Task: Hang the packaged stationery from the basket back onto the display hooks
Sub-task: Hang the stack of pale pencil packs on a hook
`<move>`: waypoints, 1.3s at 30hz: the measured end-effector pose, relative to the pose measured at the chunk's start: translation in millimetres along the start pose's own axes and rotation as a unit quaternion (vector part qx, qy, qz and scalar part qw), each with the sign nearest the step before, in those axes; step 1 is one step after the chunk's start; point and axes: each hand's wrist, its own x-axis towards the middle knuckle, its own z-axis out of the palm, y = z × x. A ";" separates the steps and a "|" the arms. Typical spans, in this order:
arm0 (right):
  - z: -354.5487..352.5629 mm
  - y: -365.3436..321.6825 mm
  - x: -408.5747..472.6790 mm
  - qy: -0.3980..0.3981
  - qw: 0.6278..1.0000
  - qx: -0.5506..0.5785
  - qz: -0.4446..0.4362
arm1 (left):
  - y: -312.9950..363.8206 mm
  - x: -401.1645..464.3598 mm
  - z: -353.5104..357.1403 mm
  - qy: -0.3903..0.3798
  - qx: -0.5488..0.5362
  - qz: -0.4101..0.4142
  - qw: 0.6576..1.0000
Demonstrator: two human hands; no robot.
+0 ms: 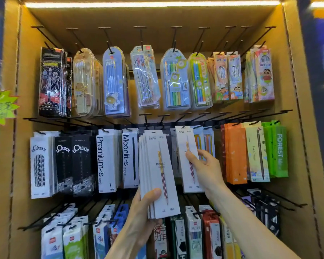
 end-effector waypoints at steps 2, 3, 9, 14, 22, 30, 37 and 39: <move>4.4 5.4 6.8 0.009 1.000 0.000 -0.003 | -0.9 5.3 0.1 0.005 0.002 0.001 1.000; 8.3 8.4 12.7 0.014 1.000 -0.004 0.003 | -0.6 7.4 0.5 0.009 -0.002 0.001 1.000; 37.0 38.9 58.3 0.046 0.992 -0.090 0.070 | -0.4 16.3 -1.9 0.010 -0.014 -0.009 1.000; 40.5 33.7 52.3 0.077 0.973 -0.198 0.090 | 1.5 17.1 -5.7 0.001 -0.004 -0.013 1.000; 31.0 -8.0 -58.7 -0.056 0.996 0.022 0.059 | -4.1 12.6 0.4 -0.020 0.024 -0.011 0.999; 14.2 -7.5 -69.9 -0.016 0.997 0.066 0.044 | -1.2 3.0 9.1 -0.022 0.015 -0.028 0.999; 1.2 -12.2 -30.1 0.041 0.999 0.000 0.010 | 1.2 -7.6 2.5 0.011 -0.007 -0.037 0.999; 2.8 -11.1 -18.8 0.048 0.999 -0.014 0.016 | 3.2 -8.9 1.3 0.013 -0.010 -0.037 0.999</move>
